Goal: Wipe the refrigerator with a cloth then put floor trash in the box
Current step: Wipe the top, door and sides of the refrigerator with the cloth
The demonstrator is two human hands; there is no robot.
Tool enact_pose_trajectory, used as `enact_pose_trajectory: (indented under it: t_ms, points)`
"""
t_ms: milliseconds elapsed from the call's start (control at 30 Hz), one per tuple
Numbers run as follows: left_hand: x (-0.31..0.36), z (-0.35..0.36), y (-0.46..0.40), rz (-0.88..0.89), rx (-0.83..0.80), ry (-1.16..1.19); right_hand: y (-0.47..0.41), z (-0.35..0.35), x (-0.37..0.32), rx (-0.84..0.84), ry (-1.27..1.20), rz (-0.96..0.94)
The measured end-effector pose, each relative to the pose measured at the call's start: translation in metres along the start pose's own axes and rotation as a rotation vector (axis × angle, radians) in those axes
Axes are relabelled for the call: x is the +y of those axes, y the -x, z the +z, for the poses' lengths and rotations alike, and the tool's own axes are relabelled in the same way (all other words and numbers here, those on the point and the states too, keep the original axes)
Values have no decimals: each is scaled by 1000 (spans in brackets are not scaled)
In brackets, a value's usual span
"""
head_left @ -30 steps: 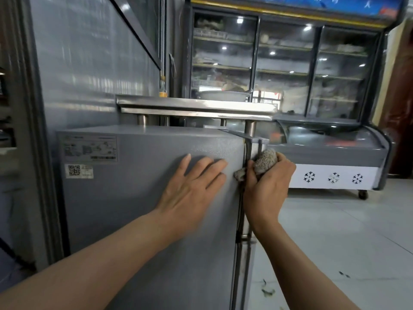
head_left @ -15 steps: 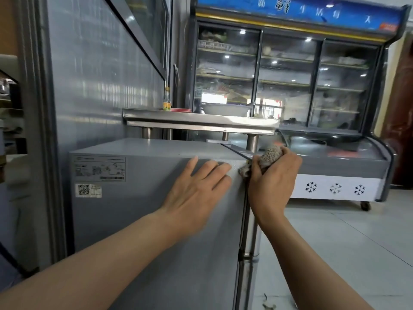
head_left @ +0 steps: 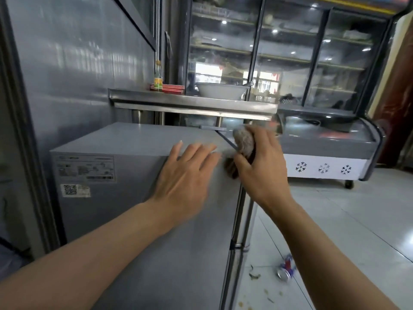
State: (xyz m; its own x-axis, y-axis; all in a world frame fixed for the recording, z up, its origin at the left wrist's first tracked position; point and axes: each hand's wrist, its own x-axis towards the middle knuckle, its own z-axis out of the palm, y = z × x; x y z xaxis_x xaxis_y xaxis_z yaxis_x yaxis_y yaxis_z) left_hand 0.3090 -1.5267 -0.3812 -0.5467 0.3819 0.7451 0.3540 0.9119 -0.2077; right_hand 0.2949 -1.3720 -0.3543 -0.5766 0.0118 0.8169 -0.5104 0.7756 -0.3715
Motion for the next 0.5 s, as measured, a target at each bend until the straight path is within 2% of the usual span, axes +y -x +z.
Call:
enact_pose_trajectory:
  t_ms: [67,133,300,500]
  points:
    - [0,0,0,-30,-27,39,12,8,-2,-64,145,-79]
    - [0,0,-1,-50,-56,74,18,13,-1,-51,203,-111]
    - [1,-10,-3,-84,-147,101,16,9,2,-23,151,-92]
    - [0,-30,-11,-100,-414,140,12,-16,-10,-90,121,-38]
